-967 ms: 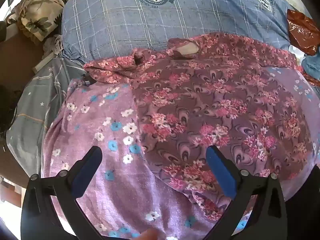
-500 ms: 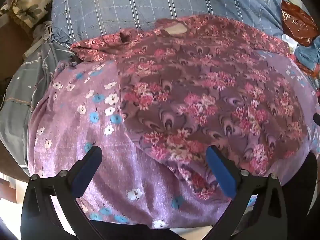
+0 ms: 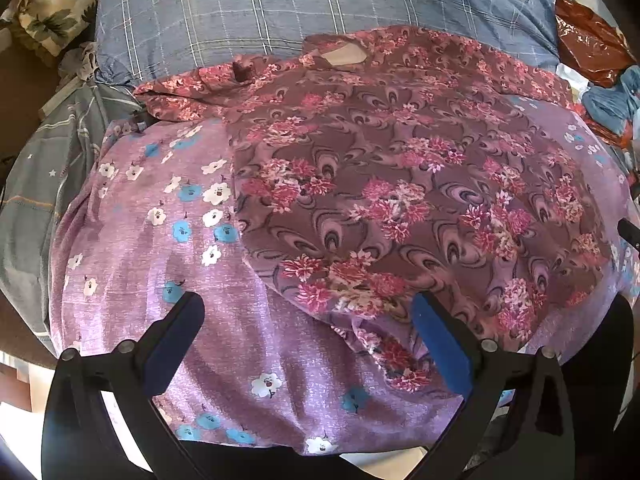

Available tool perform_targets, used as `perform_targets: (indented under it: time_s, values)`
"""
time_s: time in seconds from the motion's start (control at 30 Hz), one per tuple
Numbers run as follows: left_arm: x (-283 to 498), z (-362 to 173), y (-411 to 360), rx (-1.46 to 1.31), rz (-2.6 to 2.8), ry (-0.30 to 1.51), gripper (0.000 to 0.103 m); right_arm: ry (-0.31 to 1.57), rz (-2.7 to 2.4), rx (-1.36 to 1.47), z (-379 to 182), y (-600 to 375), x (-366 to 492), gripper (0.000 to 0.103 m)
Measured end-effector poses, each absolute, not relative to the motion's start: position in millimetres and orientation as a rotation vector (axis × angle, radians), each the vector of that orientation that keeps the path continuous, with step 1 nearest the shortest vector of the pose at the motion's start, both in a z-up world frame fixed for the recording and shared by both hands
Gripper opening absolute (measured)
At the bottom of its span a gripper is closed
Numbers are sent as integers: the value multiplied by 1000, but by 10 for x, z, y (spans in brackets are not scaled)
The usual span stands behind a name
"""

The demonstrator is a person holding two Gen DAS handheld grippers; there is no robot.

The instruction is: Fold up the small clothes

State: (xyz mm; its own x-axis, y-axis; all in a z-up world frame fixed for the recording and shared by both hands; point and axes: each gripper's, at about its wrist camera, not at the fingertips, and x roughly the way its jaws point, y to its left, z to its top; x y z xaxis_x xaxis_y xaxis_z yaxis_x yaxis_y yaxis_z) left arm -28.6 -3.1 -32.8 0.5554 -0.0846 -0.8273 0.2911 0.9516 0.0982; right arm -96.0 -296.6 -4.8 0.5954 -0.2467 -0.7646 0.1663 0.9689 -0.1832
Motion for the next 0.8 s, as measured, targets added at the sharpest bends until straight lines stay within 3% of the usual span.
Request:
perform_targets:
  time_s: [0.8]
  values:
    - [-254,-350,34,227,-213,957,103,914,-255,-87,-112,-2906,-956,103]
